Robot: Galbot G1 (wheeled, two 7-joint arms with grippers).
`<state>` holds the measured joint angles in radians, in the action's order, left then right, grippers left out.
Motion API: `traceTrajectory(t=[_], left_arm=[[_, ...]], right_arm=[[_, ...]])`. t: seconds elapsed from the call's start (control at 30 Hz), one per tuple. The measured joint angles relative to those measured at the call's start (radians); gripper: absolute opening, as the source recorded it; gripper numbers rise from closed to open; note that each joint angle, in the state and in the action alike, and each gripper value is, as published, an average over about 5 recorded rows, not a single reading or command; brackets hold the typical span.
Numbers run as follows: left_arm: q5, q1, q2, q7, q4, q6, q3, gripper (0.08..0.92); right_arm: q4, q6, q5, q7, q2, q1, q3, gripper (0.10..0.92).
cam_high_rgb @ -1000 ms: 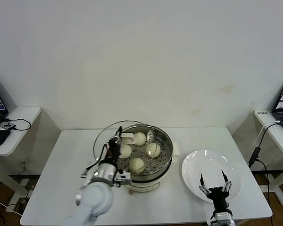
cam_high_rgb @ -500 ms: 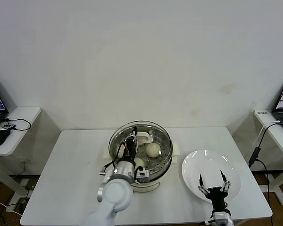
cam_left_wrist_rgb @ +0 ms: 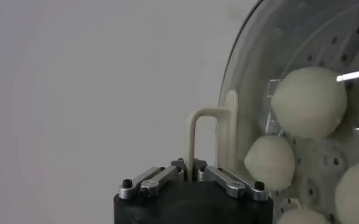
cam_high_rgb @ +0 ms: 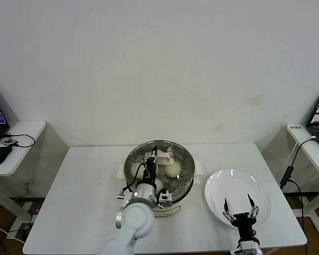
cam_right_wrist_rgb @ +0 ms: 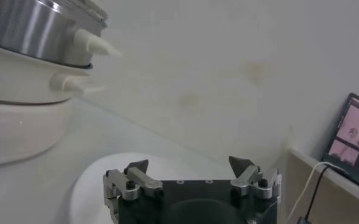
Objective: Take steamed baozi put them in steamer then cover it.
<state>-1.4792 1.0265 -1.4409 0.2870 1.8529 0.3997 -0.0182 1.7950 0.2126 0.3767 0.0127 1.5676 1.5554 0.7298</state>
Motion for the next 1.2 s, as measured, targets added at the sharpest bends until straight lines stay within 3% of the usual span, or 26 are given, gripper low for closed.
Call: traceTrajectory(t=[0.5,0.87,1.2], left_arm=[[-0.019,0.013,-0.032,-0.017,-0.018,-0.013,-0.010,0.170],[-0.009,0.069,-0.013,-0.023,0.051,-0.029,-0.023,0.475],[0.100,0.216,0.066,-0.059,0.243,-0.053,-0.068,0.759]], right_arm=[[-0.005,0.000,-0.002,0.002,-0.006,0.002,-0.008,0.823],[-0.005,-0.001,-0.011,0.003,-0.019,0.007,-0.016,0.823],[-0.002,-0.002,-0.025,0.006,-0.031,0.020,-0.024,0.823]])
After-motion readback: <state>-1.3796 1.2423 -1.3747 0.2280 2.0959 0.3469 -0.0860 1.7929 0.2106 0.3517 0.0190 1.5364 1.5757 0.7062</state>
